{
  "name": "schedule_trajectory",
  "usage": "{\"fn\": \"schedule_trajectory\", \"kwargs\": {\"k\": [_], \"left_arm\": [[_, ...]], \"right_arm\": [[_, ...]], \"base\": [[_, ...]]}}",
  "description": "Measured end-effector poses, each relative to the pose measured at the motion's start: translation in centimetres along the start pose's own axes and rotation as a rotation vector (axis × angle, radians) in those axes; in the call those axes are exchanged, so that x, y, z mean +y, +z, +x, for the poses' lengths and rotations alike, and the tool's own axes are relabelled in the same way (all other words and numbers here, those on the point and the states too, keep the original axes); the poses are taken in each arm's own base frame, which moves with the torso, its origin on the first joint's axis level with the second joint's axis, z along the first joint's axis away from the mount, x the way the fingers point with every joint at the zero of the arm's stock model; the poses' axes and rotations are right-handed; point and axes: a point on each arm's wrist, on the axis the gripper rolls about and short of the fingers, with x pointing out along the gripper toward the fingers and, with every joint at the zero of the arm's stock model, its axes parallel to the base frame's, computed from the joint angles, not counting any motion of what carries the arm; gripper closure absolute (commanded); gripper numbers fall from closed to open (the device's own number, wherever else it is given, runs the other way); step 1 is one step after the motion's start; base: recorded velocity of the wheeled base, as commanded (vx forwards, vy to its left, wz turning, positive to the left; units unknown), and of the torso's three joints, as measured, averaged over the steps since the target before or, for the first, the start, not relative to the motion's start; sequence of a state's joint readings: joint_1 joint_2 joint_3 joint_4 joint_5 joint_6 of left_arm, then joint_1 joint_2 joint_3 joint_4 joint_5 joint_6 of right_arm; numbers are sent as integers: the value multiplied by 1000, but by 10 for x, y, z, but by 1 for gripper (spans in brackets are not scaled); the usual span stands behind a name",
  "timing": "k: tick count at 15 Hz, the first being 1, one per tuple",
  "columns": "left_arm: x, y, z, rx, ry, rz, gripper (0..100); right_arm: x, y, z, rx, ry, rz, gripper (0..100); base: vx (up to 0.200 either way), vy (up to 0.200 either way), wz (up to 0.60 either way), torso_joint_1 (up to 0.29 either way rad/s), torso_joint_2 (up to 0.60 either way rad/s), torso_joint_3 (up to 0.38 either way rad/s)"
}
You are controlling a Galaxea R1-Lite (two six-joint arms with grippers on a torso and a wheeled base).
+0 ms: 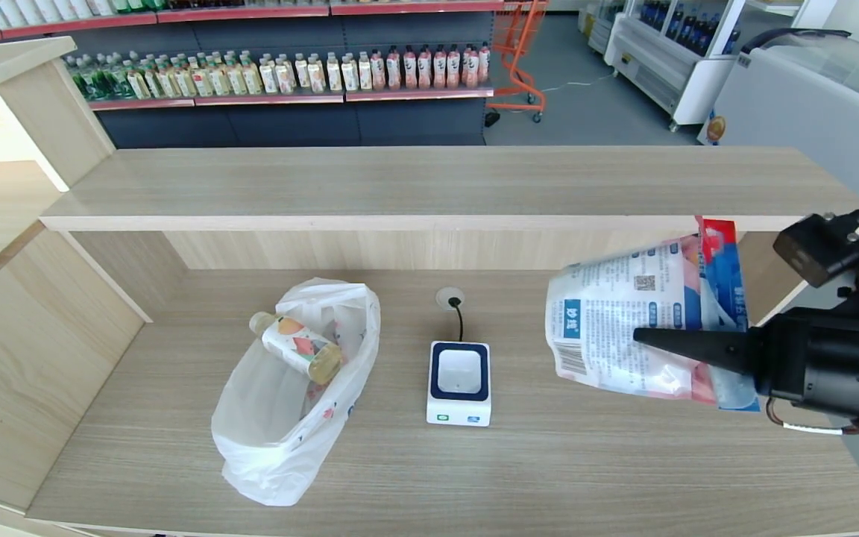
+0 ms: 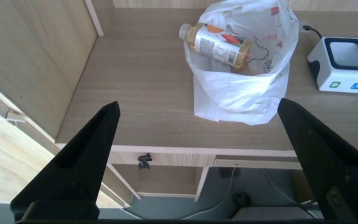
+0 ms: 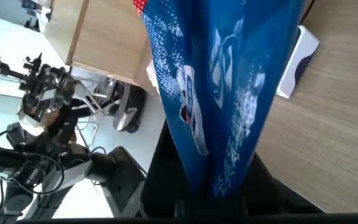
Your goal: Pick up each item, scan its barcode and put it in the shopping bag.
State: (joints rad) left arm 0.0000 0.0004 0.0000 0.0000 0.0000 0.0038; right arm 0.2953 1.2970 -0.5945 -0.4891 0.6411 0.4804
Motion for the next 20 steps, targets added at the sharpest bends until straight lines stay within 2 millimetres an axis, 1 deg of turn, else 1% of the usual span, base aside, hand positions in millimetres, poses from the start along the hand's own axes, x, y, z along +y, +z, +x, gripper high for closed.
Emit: {"fn": "schedule_trajectory", "kwargs": {"k": [3,5,7,12,15,17,18,20], "left_arm": [[0,0,0,0,0,-2,0],[0,0,0,0,0,-3,0],[0,0,0,0,0,-3,0],[0,0,0,0,1,-2,0],[0,0,0,0,1,-2,0],[0,0,0,0,1,-2,0],[0,0,0,0,1,-2,0],[0,0,0,0,1,-2,0]], "right_arm": [[10,2,-14,-72,-37,82,100],[12,0,-22,-72,-62,189,100],[14,-4,-29,-52,-83,234,100],[19,-8,-36,-31,-102,279,100],[21,-9,-40,108,-202,419,100],[26,-2,-30,175,-220,422,100],[28,1,-19,191,-234,393,100],[25,10,12,206,-288,339,100]], "base": [[0,200,0,-2,-1,2],[0,200,0,2,-3,0],[0,200,0,15,14,2],[0,0,0,0,0,0],[0,0,0,0,0,0],[0,0,0,0,0,0],[0,0,0,0,0,0],[0,0,0,0,0,0]]}}
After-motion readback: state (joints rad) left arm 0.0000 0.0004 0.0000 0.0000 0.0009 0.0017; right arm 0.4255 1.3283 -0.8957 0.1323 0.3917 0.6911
